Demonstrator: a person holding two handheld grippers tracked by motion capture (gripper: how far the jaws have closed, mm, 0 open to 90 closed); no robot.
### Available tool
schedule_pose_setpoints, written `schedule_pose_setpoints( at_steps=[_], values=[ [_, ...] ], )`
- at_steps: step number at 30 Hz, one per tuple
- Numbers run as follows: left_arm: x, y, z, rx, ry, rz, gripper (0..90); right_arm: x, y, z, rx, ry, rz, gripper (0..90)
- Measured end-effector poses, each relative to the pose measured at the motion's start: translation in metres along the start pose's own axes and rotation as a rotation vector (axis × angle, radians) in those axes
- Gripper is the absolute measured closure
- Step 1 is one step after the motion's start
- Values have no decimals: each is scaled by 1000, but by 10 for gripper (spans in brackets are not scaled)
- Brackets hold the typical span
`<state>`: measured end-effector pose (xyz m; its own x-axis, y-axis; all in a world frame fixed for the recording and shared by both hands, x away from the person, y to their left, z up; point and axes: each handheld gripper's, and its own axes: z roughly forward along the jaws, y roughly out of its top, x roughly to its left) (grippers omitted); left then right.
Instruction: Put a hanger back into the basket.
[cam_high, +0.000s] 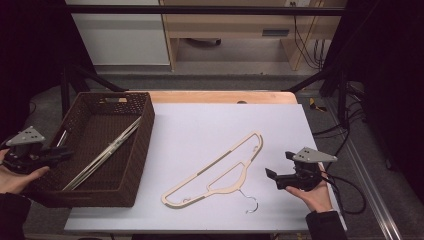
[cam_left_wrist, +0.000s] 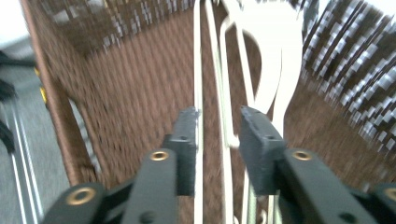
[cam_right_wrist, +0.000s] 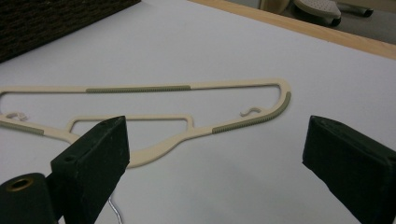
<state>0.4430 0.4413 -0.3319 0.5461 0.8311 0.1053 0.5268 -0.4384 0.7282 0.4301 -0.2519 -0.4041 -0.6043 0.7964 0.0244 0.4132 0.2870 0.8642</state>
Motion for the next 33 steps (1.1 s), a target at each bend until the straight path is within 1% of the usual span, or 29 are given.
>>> schedule_pose_setpoints(
  at_steps=[2,3,4,5,8,10,11,12,13,14,17,21,24,25,27,28,29,32,33],
  values=[
    [-9,7,-5,-73,-4,-15,591,1,4,0,-2,3,-11,75],
    [-16,12,-8,-100,-14,-10,566,2,6,0,-3,4,-11,75],
    [-20,15,-8,-117,-22,-11,535,4,8,0,-6,6,-19,75],
    [-29,20,-8,-141,-23,-1,517,5,10,0,-7,7,-17,75],
    [-47,29,-5,-173,-39,23,454,9,16,2,-8,18,-36,75],
    [-62,35,-1,-207,-59,34,414,11,19,4,-11,25,-43,75],
    [-70,39,2,-227,-69,33,400,12,21,4,-10,29,-44,75],
    [-77,41,5,-247,-87,35,374,13,23,5,-11,30,-46,74],
    [-84,43,8,-257,-107,35,343,14,25,6,-13,32,-47,74],
    [-90,45,11,-263,-108,39,314,15,26,6,-16,34,-52,74],
    [-114,50,20,-301,-146,55,248,18,30,7,-24,41,-54,74],
    [-141,53,32,-314,-171,84,188,21,33,7,-33,53,-61,74],
    [-157,54,41,-318,-193,94,168,24,36,8,-25,54,-69,75],
    [-163,55,45,-320,-209,98,163,25,36,8,-20,58,-75,77],
    [-173,56,51,-317,-231,103,154,27,39,9,-3,65,-86,82],
    [-177,56,54,-312,-237,109,153,29,41,11,11,68,-103,85],
    [-183,56,59,-304,-255,118,150,31,42,12,25,71,-113,85],
    [-195,56,69,-287,-285,132,143,39,48,17,84,94,-172,86],
    [-200,56,73,-274,-290,148,141,41,49,19,100,99,-186,86]
  ],
)
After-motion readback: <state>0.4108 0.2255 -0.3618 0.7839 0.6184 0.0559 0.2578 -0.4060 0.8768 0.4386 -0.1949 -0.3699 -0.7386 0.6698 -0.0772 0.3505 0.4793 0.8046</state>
